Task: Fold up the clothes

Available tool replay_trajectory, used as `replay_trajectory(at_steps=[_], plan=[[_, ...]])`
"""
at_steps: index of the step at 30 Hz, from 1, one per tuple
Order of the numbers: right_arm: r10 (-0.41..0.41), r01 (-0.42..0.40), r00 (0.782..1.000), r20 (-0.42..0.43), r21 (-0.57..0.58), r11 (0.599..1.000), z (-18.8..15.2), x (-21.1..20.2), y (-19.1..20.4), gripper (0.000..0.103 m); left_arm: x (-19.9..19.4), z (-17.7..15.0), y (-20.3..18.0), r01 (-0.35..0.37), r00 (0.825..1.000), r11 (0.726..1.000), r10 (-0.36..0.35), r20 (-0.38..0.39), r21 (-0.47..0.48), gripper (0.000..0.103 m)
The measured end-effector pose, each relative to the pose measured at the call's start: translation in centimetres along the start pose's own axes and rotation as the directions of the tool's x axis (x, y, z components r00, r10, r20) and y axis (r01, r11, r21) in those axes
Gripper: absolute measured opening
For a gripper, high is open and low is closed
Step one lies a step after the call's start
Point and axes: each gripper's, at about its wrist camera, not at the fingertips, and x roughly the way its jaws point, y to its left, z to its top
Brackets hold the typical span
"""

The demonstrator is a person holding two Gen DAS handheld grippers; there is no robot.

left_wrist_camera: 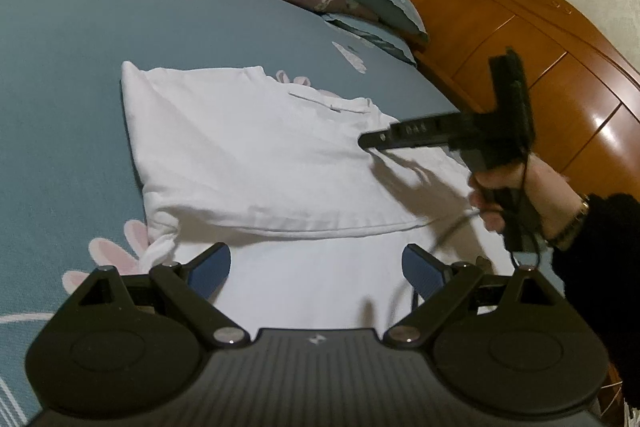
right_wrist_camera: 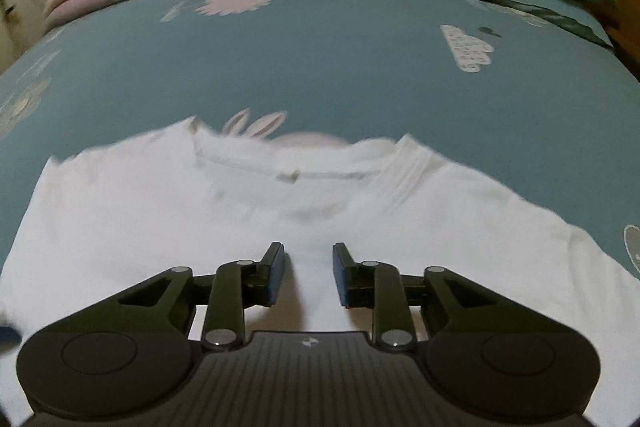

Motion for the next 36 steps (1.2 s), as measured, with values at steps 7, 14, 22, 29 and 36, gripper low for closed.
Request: replay_trajectory(at_steps=[7, 14, 22, 29, 36], plan=[[0.040, -0.041, 0.999, -0.016, -0.090, 0.995, 0.2, -1.5, 2.4, 0.038, -0.4, 0.0, -0.1, -0.002, 1.000, 1.000, 0.002, 0.011, 0.000, 0.093], [0.000, -0.011, 0.996, -0.090, -0.126, 0.992, 0.4, 0.7, 3.1, 0.039, -0.1, 0.0, 0.1, -0.011, 1.000, 1.000, 0.011, 0.003, -0.009, 0.093], [0.017, -0.020, 1.000, -0.025, -0.104, 0.994, 1.1, -1.9, 4.2, 0.045, -0.5, 0.1, -0.1, -0.010, 1.000, 1.000, 0.010, 0.012, -0.005, 0.093], [0.031, -0.034, 0.994, -0.101, -0.023, 0.999, 0.3, 0.9, 4.9, 0.048, -1.1, 0.4, 0.0, 0.023, 0.999, 1.000, -0.022, 0.029, -0.010, 0.093], [0.060, -0.061, 0.998, -0.008, -0.022, 0.998, 0.4, -0.7, 5.4, 0.051, -2.5, 1.0, 0.9, 0.040, 0.996, 0.998, -0.037, 0.080, -0.041, 0.093]])
